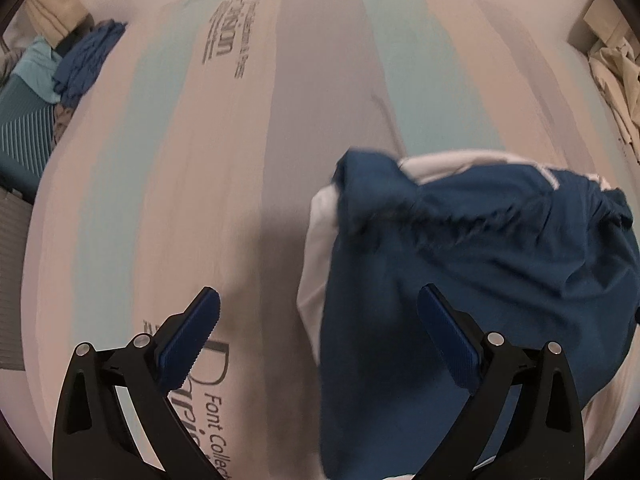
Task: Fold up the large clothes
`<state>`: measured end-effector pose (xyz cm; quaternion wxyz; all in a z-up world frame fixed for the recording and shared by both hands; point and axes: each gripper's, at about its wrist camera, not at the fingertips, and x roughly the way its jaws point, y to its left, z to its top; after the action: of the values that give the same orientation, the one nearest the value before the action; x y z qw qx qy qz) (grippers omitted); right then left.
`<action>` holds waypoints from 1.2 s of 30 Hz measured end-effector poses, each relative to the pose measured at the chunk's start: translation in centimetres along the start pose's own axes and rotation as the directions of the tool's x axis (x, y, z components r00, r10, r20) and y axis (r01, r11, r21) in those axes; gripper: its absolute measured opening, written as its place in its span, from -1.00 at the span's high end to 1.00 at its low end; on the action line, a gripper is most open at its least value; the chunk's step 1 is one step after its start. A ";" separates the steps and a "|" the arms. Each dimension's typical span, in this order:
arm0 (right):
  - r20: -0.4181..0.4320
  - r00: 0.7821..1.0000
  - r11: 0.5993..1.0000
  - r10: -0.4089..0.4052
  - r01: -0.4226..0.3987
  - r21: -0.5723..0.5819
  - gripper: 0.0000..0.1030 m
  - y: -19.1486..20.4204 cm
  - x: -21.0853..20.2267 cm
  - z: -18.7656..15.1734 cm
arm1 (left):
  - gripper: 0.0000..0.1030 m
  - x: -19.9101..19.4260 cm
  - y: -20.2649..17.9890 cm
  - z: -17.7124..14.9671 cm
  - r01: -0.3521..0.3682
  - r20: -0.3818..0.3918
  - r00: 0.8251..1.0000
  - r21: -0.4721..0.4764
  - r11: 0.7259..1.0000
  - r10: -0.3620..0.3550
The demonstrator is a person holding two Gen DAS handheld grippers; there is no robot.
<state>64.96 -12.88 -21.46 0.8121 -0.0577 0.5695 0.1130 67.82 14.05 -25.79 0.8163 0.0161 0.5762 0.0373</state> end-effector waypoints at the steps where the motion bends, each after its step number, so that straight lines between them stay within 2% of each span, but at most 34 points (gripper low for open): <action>1: -0.008 1.000 1.000 -0.010 0.010 -0.001 -0.63 0.1 0.9 -0.2 | -0.88 0.4 0.3 -0.2 0.002 -0.011 1.000 -0.001 1.000 -0.002; 5: -0.028 0.999 0.999 -0.017 0.019 0.050 -0.63 -0.4 3.3 -0.4 | -0.88 1.6 1.2 -1.4 0.010 -0.046 0.999 -0.007 1.000 -0.010; 12: -0.068 0.998 0.990 -0.010 0.020 0.142 -0.63 -1.6 6.3 0.2 | -0.88 3.1 1.0 -3.2 0.076 -0.059 0.995 -0.015 0.997 -0.077; 22: -0.120 0.992 0.989 -0.046 0.063 0.136 -0.71 -1.2 9.5 0.2 | -0.89 5.7 2.1 -3.5 0.167 -0.106 0.980 -0.036 0.985 -0.170; 29: -0.111 0.993 0.987 -0.047 0.063 0.146 -0.74 -0.6 10.3 -0.4 | -0.90 7.3 4.1 -3.9 0.274 -0.135 0.948 -0.114 0.955 -0.288; 34: -0.109 0.993 0.988 -0.033 0.049 0.147 -0.74 -1.1 10.5 -0.6 | -0.90 7.8 4.7 -3.6 0.294 -0.167 0.935 -0.124 0.948 -0.312; 35: -0.110 0.993 0.988 -0.031 0.047 0.148 -0.74 -1.2 10.6 -0.6 | -0.86 7.8 4.7 -3.4 0.302 -0.168 0.933 -0.121 0.946 -0.320; 36: -0.110 0.994 0.988 -0.030 0.046 0.149 -0.74 -1.2 10.6 -0.6 | -0.78 7.6 4.7 -3.3 0.329 -0.171 0.923 -0.120 0.937 -0.346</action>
<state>68.16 -12.95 -31.67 0.7844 -0.0128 0.6180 0.0509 67.10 19.25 -33.74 0.7519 -0.1232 0.6430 -0.0771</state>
